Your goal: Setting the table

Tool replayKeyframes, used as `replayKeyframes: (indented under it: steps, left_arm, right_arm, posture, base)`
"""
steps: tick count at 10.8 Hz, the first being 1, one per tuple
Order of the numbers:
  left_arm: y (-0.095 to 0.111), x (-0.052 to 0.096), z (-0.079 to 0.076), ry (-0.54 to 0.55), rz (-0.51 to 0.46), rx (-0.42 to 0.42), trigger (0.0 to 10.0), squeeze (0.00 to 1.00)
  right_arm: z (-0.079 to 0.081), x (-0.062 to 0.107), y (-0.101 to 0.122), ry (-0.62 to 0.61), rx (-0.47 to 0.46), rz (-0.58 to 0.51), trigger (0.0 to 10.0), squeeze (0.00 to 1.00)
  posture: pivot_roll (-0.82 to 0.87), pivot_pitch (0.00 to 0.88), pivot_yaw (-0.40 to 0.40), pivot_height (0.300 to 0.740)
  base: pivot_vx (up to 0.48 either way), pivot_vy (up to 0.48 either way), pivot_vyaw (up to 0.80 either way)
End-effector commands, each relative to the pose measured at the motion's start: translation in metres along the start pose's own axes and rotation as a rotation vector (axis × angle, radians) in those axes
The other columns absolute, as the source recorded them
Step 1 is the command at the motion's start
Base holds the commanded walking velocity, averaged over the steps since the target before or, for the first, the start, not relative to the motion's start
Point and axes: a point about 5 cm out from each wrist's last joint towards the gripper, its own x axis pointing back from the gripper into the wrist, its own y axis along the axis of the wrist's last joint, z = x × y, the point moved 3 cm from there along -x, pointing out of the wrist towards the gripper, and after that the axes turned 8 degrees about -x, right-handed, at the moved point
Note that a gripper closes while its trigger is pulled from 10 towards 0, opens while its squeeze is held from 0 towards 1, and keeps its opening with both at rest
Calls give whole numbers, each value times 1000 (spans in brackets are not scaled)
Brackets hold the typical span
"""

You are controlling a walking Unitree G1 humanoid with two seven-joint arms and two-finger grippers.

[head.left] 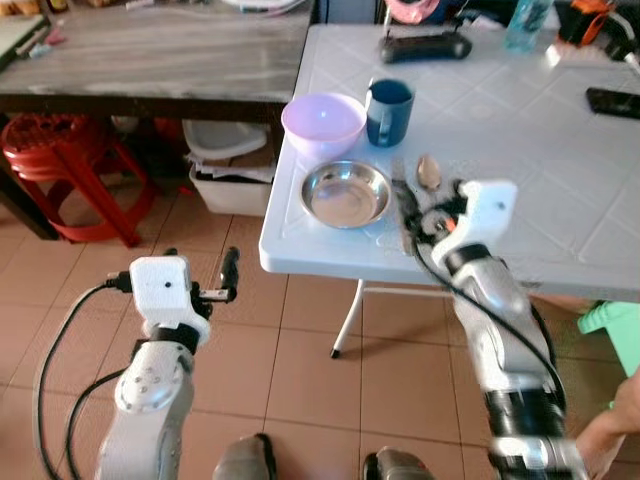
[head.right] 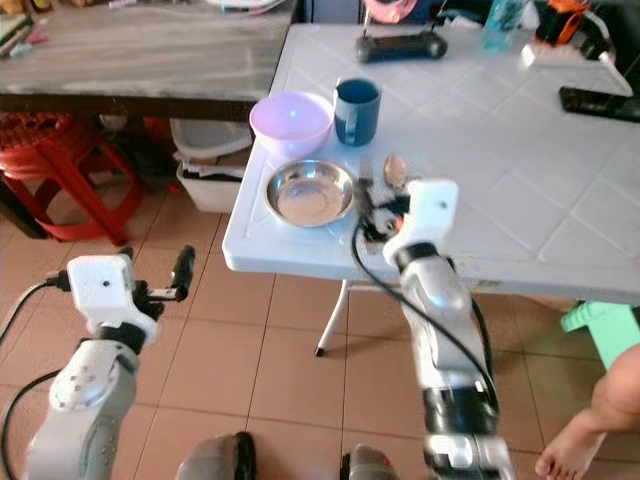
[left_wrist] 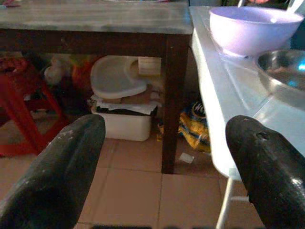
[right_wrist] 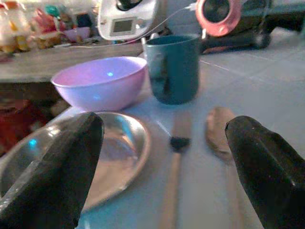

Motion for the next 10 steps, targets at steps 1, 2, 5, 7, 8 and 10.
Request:
replayKeyframes:
  steps: [1,2,5,7,8,10]
  left_arm:
    - [0,4,4,9,9,-12,10000,0]
    - [0,7,5,5,20,-23,10000,0]
    - [3,12,9,6,32,-35,10000,0]
    - [4,13,9,5,37,-39,10000,0]
    - [5,13,9,4,38,-41,10000,0]
    - [5,14,11,1,44,-48,10000,0]
  right_arm:
    - [1,-2,-2,4,-32,16,10000,0]
    - [7,-7,-4,34,-68,32,10000,0]
    - [20,-8,-9,76,-138,62,10000,0]
    - [25,-10,-10,86,-203,73,10000,0]
    - [25,-11,-10,84,-219,76,10000,0]
    - [36,-13,-15,112,-282,108,10000,0]
  posture:
    - [95,215,75,740]
    - [110,228,82,740]
    - [130,242,83,740]
    - [137,247,88,740]
    - [141,248,91,740]
    - [145,252,98,740]
  base:
    - [0,0,0]
    - [0,0,0]
    - [0,0,0]
    - [0,0,0]
    - [0,0,0]
    - [0,0,0]
